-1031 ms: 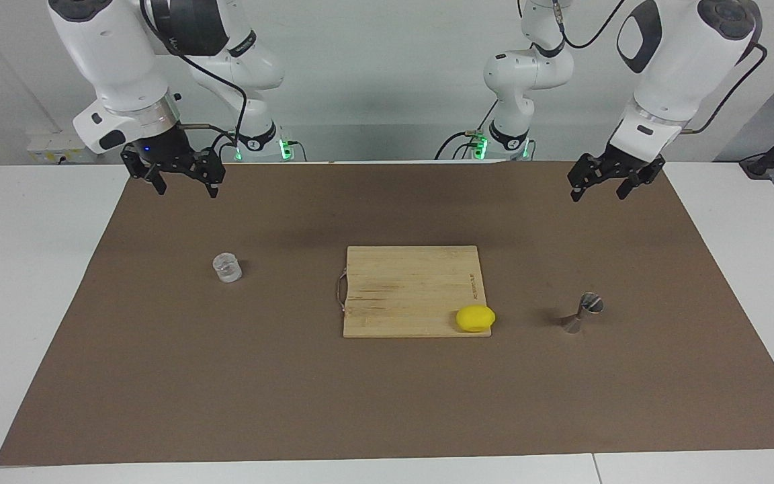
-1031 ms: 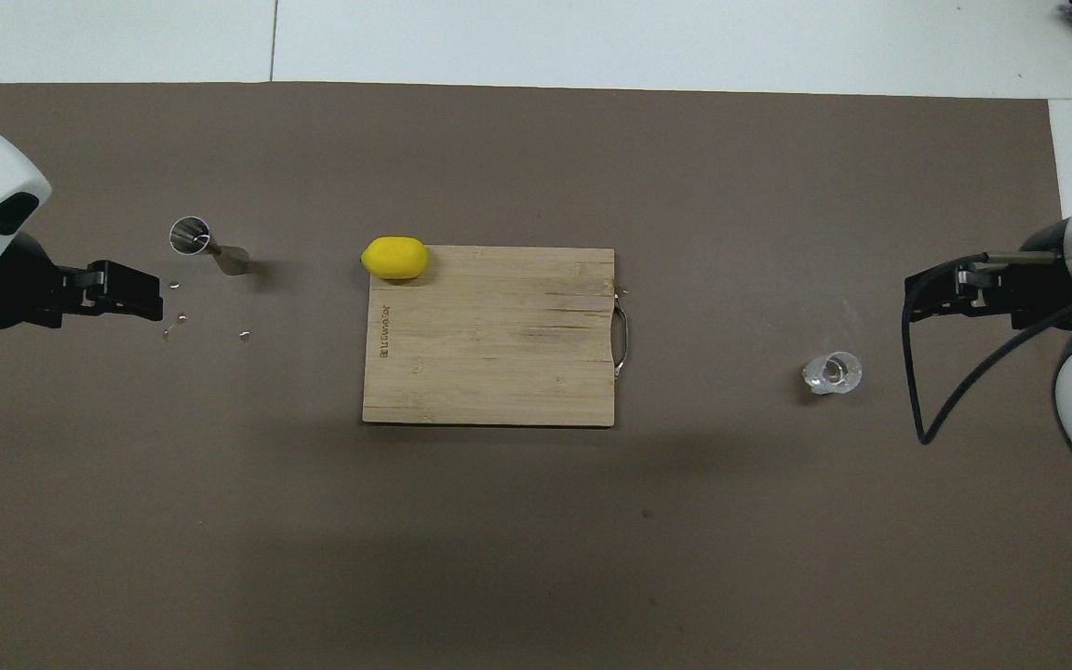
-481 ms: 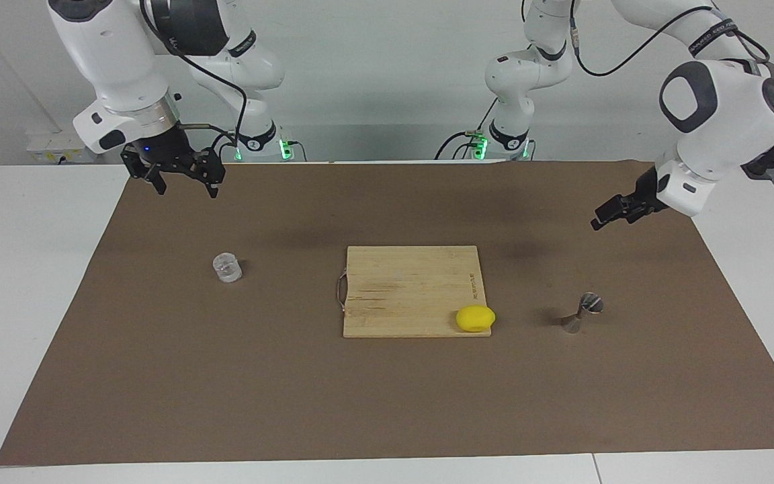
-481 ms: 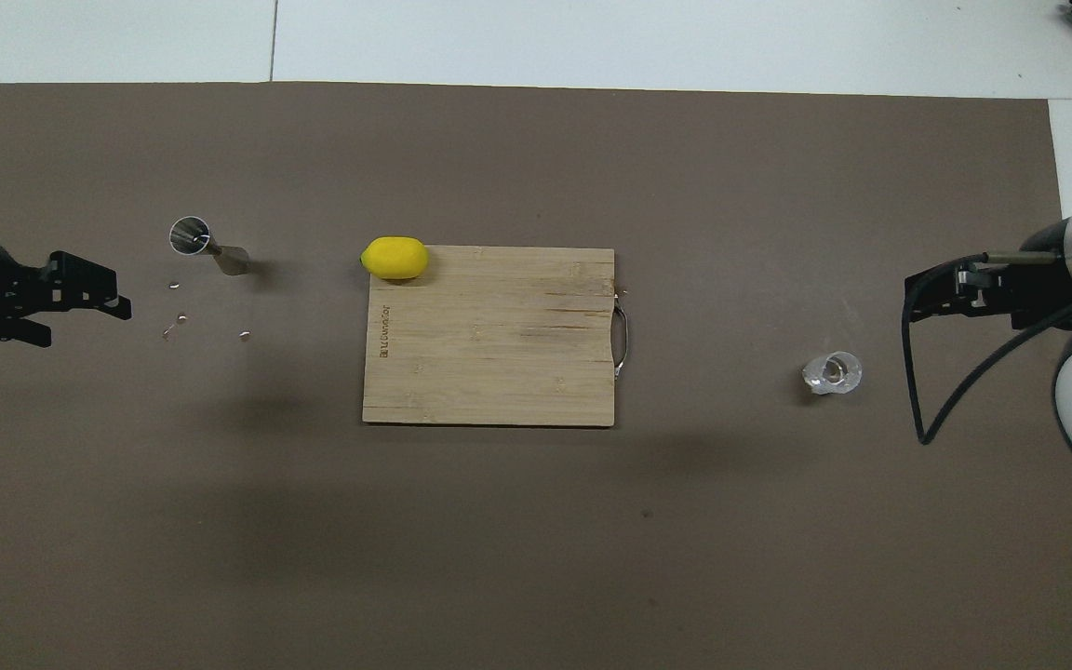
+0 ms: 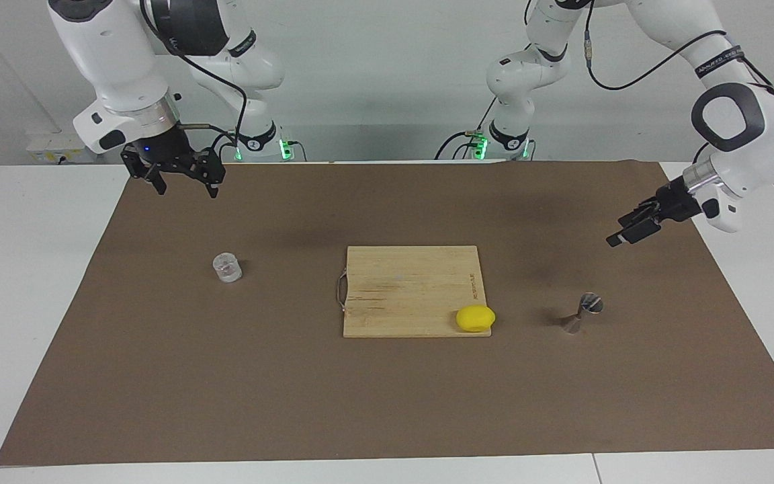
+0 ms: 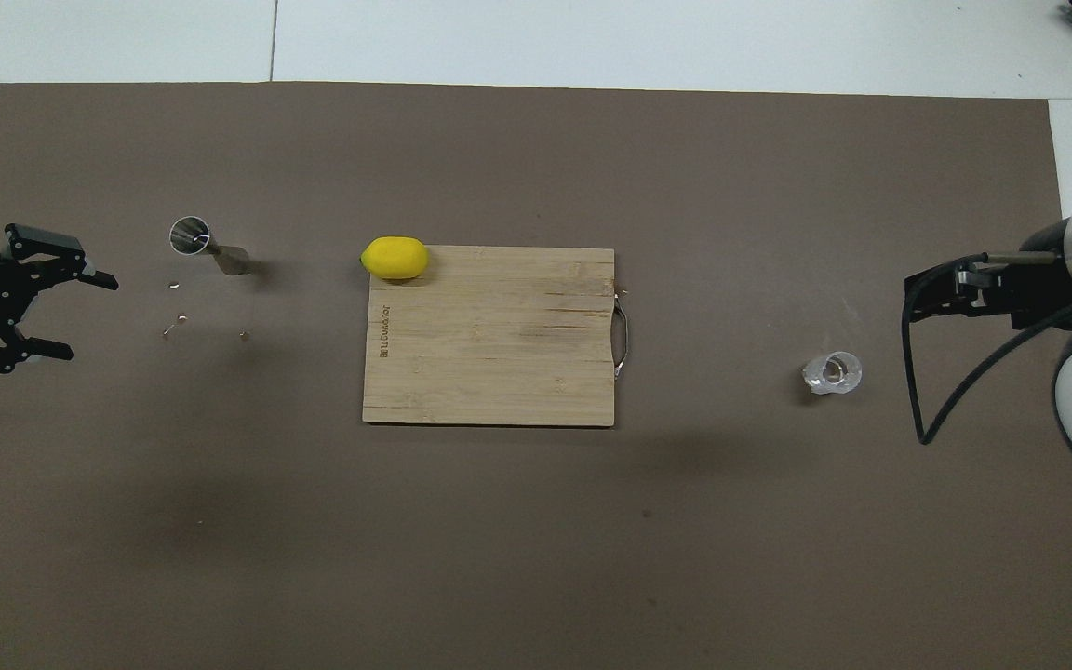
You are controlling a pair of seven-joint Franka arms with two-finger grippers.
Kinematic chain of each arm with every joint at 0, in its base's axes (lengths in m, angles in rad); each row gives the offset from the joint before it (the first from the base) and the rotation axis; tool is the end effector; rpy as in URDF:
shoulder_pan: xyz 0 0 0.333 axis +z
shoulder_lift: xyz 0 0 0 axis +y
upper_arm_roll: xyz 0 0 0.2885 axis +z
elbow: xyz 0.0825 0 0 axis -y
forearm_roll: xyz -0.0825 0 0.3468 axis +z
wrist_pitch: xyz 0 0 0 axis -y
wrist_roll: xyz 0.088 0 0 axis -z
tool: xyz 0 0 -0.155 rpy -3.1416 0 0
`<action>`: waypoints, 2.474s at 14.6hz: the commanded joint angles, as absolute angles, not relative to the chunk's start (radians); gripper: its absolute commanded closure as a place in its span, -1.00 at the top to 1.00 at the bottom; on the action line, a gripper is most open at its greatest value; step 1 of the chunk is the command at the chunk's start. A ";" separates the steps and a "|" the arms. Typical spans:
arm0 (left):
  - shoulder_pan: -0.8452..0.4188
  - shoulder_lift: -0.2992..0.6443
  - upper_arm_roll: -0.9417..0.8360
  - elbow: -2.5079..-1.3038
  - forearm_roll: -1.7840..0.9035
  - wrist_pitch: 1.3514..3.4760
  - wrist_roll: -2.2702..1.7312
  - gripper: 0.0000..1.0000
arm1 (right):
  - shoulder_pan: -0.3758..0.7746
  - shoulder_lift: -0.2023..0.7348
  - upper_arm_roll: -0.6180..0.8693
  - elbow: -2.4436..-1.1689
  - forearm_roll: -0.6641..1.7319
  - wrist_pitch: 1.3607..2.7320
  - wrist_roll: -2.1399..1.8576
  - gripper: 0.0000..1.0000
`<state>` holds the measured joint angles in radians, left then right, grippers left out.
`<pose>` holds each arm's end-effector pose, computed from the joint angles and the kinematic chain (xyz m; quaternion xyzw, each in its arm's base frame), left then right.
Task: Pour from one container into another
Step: 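Move the left gripper toward the small metal cup, then close the left gripper around the small metal cup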
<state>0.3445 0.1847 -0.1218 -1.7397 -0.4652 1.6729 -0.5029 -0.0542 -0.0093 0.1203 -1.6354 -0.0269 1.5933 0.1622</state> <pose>0.5405 0.0583 0.4034 0.8819 0.3899 -0.1534 0.2162 0.5127 0.0300 0.5277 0.9986 -0.0475 -0.0147 0.0158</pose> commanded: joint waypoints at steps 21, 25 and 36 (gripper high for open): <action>0.426 0.304 -0.144 -2.036 -1.425 2.057 -0.974 1.00 | -0.064 -0.014 0.126 -1.644 -0.025 1.597 0.138 1.00; 0.400 0.307 -0.147 -2.037 -1.428 2.078 -0.971 1.00 | -0.064 -0.015 0.126 -1.644 -0.025 1.597 0.138 1.00; 0.337 0.313 -0.149 -2.040 -1.479 2.172 -0.971 1.00 | -0.064 -0.014 0.126 -1.644 -0.025 1.598 0.138 1.00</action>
<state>0.3546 0.3179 -0.1567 -2.0243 -1.4548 2.1470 -0.9659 -0.0542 -0.0093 0.1203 -1.6356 -0.0269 1.5933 0.1622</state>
